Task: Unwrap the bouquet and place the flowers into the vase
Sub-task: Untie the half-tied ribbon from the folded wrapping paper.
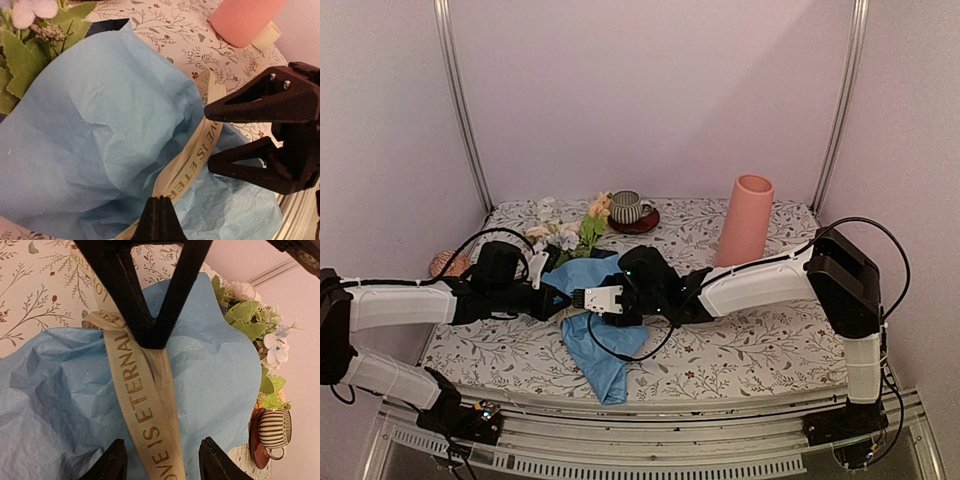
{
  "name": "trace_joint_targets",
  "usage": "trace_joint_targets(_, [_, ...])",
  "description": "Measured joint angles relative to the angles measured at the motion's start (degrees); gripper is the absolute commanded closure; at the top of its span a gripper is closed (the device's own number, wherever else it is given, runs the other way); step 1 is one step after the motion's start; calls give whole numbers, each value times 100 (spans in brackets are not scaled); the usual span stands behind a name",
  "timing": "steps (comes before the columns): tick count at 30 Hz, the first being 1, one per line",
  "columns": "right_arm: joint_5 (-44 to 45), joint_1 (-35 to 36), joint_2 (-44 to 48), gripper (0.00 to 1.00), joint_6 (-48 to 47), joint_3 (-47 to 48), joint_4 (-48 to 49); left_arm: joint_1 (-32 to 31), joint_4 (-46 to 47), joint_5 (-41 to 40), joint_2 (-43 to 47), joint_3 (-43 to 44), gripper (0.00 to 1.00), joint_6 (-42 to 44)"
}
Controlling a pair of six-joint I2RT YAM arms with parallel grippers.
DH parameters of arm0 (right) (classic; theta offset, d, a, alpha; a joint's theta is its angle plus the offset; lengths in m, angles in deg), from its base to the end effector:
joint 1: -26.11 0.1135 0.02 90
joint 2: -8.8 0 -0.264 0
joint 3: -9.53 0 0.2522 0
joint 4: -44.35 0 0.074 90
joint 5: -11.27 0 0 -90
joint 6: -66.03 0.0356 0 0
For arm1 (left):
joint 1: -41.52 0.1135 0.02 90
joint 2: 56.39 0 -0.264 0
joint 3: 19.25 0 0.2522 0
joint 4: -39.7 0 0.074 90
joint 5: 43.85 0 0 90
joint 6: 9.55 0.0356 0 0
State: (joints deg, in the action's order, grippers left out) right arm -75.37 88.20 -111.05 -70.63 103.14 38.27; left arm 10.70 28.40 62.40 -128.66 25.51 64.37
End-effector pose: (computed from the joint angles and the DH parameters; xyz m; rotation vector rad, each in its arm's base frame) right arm 0.2219 0.4145 0.1724 -1.7154 1.2716 0.0958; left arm 0.2075 -0.1354 0.1807 0.4553 2.2825 -0.7468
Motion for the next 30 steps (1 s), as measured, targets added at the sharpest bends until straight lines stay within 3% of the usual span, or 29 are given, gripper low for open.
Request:
trace_joint_targets(9, [461, 111, -267, 61, -470, 243, 87, 0, 22, 2, -57, 2, 100, 0])
trace_joint_targets(14, [494, 155, -315, 77, -525, 247, 160, 0, 20, 0, -90, 2, 100, 0])
trace_joint_targets(20, [442, 162, -273, 80, -376, 133, 417, 0, 20, 0, -94, 2, 100, 0])
trace_joint_targets(22, [415, 162, -201, 86, -308, 39, 442, 0, 20, 0, -94, 2, 100, 2])
trace_joint_targets(30, [107, 0, 275, 96, 216, -302, 551, 0, 17, -4, -94, 2, 100, 2])
